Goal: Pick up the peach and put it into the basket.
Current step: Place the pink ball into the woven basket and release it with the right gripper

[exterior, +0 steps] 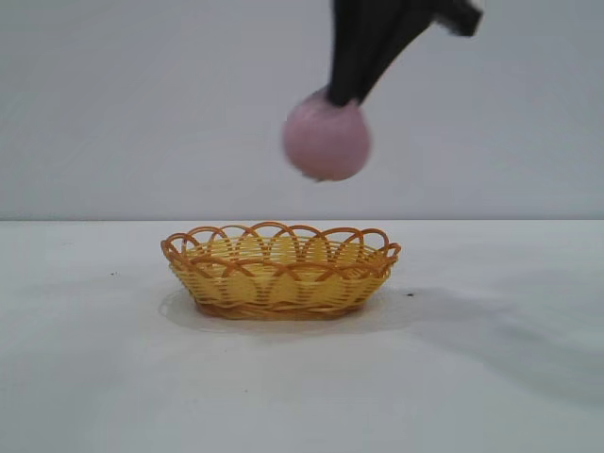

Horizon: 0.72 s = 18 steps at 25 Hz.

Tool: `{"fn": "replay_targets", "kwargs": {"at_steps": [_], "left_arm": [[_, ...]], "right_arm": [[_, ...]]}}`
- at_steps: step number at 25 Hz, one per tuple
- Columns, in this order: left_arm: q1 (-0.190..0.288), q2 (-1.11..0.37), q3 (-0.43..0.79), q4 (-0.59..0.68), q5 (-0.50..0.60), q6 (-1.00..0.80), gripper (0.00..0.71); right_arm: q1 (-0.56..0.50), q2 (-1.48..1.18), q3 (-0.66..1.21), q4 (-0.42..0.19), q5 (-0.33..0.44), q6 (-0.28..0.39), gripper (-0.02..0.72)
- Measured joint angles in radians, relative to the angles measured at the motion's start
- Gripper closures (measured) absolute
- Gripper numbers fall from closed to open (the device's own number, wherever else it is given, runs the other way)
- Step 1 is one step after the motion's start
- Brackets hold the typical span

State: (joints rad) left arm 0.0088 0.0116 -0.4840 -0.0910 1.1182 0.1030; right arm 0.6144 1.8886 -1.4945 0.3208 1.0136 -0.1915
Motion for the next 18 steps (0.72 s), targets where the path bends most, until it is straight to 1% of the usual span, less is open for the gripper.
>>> {"fn": "replay_targets", "kwargs": {"at_steps": [3,9,10,11,12,13,16,18], "left_arm": [[0.0,0.0,0.0,0.0,0.0,0.0,0.244],[0.0,0.0,0.0,-0.002,0.0,0.0,0.244],[0.0,0.0,0.0,-0.002,0.0,0.0,0.244],[0.0,0.0,0.0,-0.002,0.0,0.0,0.244],[0.0,0.0,0.0,-0.002,0.0,0.0,0.244],[0.0,0.0,0.0,-0.002,0.0,0.0,0.244],[0.0,0.0,0.0,-0.003,0.0,0.0,0.244],[0.0,0.0,0.0,-0.003,0.0,0.0,0.244]], "right_arm": [[0.022,0.05,0.0,0.002,-0.035,0.0,0.703],[0.022,0.122,0.0,-0.004,-0.078,0.0,0.703],[0.022,0.124,0.0,-0.004,-0.085,0.0,0.652],[0.022,0.126,0.0,-0.002,-0.089,0.0,0.652],[0.022,0.126,0.0,-0.002,-0.089,0.0,0.579],[0.022,0.126,-0.001,-0.002,-0.091,0.0,0.533],[0.022,0.126,-0.001,0.0,-0.092,0.0,0.348],[0.022,0.126,-0.001,0.0,-0.093,0.0,0.251]]}}
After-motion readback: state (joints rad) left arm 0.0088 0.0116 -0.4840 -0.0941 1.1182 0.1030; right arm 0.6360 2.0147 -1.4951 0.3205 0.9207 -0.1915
